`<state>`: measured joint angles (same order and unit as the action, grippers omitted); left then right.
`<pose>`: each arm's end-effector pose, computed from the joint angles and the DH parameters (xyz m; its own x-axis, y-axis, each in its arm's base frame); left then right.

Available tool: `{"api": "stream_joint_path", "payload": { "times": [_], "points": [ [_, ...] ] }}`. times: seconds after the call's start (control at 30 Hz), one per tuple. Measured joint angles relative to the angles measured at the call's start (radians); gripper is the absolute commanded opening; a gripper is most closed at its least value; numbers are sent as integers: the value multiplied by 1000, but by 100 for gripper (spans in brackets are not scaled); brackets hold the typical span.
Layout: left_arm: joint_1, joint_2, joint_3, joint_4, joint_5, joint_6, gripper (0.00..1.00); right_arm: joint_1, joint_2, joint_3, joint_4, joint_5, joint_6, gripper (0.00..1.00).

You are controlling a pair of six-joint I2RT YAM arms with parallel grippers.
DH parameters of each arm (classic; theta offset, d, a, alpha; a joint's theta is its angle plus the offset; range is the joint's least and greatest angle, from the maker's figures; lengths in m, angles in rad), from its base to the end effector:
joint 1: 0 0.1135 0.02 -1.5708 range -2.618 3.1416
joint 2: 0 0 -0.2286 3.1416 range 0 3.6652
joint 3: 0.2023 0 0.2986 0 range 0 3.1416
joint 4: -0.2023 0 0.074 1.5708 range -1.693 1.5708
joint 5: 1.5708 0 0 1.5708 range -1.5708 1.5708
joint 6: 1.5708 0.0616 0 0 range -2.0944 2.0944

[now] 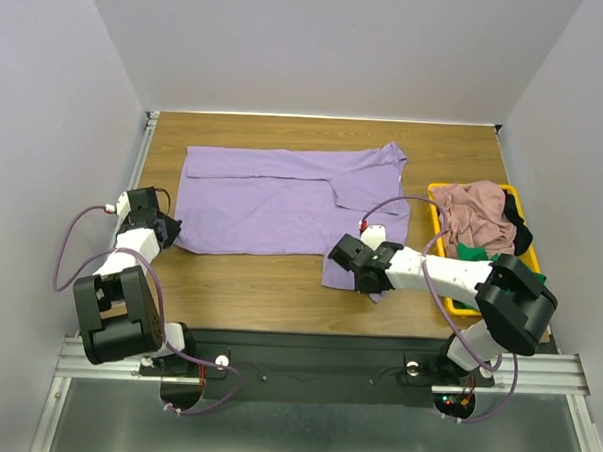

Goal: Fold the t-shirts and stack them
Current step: Fold the tshirt

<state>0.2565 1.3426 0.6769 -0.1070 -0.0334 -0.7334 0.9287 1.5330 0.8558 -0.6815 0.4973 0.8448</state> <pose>0.3211 0.0863 0.1081 -0.3164 -0.7746 -0.5475 -0.6575 0.5952 -0.4620 0.2055 0.2258 0.0801 -0.8701 -0.0660 -0.4885 0.0105 0.9883 -0.1522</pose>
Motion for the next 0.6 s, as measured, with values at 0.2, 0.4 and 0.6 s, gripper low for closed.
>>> {"api": "stream_joint_path", "payload": {
  "times": [0.2, 0.4, 0.6],
  "points": [
    [-1, -31, 0, 22, 60, -1, 0, -67, -6, 84, -2, 48, -69, 1],
    [-2, -13, 45, 33, 109, -7, 0, -201, 1, 222, 37, 66, -148, 1],
    [-2, 106, 164, 65, 156, -8, 0, -303, 93, 391, 78, 67, -238, 0]
  ]
}}
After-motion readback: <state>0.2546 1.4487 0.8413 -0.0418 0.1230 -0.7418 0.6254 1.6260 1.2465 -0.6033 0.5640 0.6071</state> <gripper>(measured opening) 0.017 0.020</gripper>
